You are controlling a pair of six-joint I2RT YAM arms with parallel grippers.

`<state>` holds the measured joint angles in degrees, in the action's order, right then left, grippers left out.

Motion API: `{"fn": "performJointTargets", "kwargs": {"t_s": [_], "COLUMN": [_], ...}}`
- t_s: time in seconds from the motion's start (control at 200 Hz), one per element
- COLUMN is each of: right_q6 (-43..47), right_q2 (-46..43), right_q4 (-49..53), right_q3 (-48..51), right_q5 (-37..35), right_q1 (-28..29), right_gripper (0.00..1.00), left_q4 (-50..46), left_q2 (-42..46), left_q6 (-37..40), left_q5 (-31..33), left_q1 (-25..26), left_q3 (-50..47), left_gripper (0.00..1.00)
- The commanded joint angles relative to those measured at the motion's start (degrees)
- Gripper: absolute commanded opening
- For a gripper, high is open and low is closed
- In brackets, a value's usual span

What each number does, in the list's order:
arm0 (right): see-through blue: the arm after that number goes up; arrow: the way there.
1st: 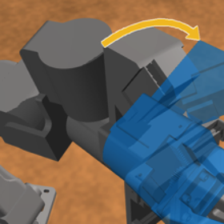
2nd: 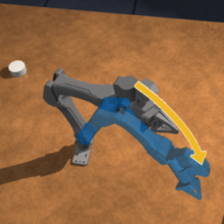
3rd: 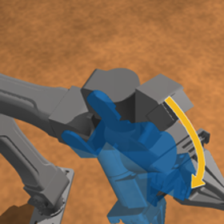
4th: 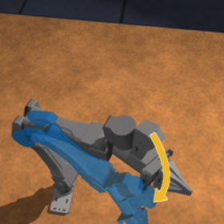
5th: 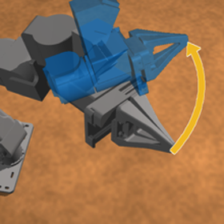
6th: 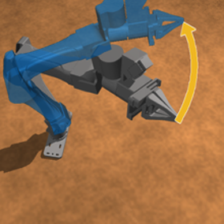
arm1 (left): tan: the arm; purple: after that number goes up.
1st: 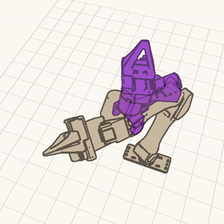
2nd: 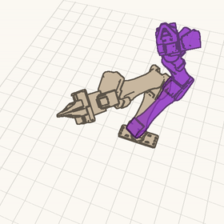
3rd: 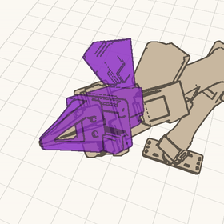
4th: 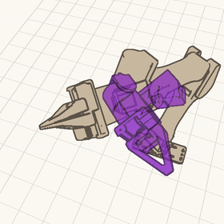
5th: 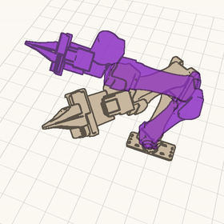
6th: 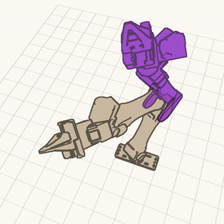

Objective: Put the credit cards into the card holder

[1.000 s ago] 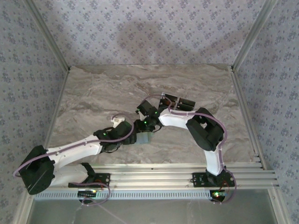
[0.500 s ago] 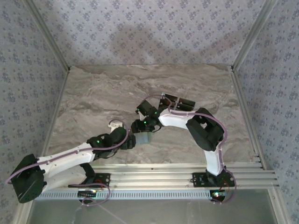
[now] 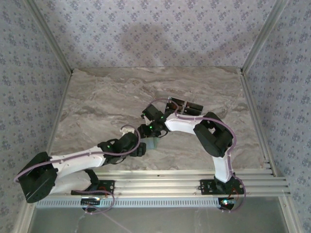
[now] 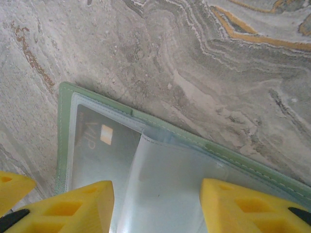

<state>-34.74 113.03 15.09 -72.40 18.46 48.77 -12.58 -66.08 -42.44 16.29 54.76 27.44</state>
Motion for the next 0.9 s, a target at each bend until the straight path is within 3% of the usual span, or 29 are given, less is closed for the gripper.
{"fn": "performJointTargets", "kwargs": {"t_s": [0.0, 0.495, 0.894], "right_q6": [-0.85, -2.19, -3.18], "right_q2": [1.58, 0.87, -5.99], "right_q4": [3.24, 3.32, 2.84], "right_q3": [1.73, 1.47, 3.47], "right_q5": [0.60, 0.97, 0.12], "right_q1": [0.80, 0.64, -0.26], "right_gripper": [0.53, 0.53, 0.53], "left_q4": [1.07, -3.84, -4.12], "left_q2": [-1.80, -8.27, -8.97], "left_q6": [1.45, -1.22, -2.81], "left_q5": [2.59, 7.17, 7.72], "left_q1": [0.34, 0.34, 0.34], "left_q3": [3.79, 5.02, 3.50], "left_gripper": [1.00, 1.00, 0.99]}}
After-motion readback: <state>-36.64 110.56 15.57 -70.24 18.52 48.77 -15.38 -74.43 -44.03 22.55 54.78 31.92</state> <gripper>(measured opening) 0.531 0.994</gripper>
